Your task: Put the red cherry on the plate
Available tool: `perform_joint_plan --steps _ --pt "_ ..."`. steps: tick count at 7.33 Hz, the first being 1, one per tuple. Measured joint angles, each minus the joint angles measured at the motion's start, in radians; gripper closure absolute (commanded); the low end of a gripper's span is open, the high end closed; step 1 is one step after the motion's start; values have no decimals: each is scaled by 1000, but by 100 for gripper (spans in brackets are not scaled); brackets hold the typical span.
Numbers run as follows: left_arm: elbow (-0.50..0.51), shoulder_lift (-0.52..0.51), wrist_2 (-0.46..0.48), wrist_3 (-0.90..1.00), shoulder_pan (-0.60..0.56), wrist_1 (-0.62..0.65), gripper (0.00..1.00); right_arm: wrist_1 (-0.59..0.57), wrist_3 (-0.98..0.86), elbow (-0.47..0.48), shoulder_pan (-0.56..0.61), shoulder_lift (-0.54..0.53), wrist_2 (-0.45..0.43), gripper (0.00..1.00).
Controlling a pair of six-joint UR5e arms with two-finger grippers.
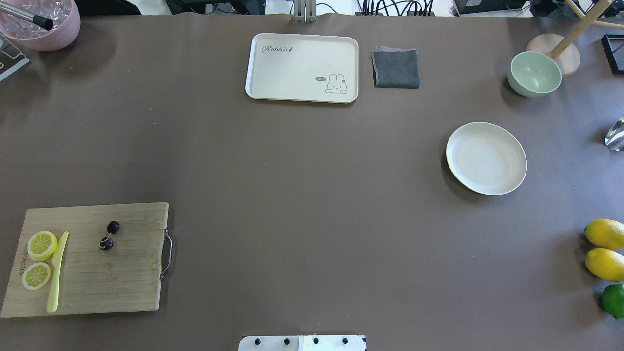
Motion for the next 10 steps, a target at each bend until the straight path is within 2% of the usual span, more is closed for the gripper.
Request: perform_joint_plan --steps 2,4,6,8,9,10 --pt "39 -33 30 -15 0 -151 2 129 6 14 0 8 -25 0" --pt "36 -25 15 -25 0 -262 2 161 7 42 -4 11 -25 0" --pt "36 -34 -6 -77 21 -353 2 166 20 48 -18 17 24 0" --pt "38 -62 -31 -109 95 -405 1 195 209 47 -108 62 65 1" --pt "42 -66 -58 -137 115 -417 1 261 371 39 -188 81 48 2" --pt "45 -68 -84 -178 132 -435 1 354 564 28 -288 91 -5 4"
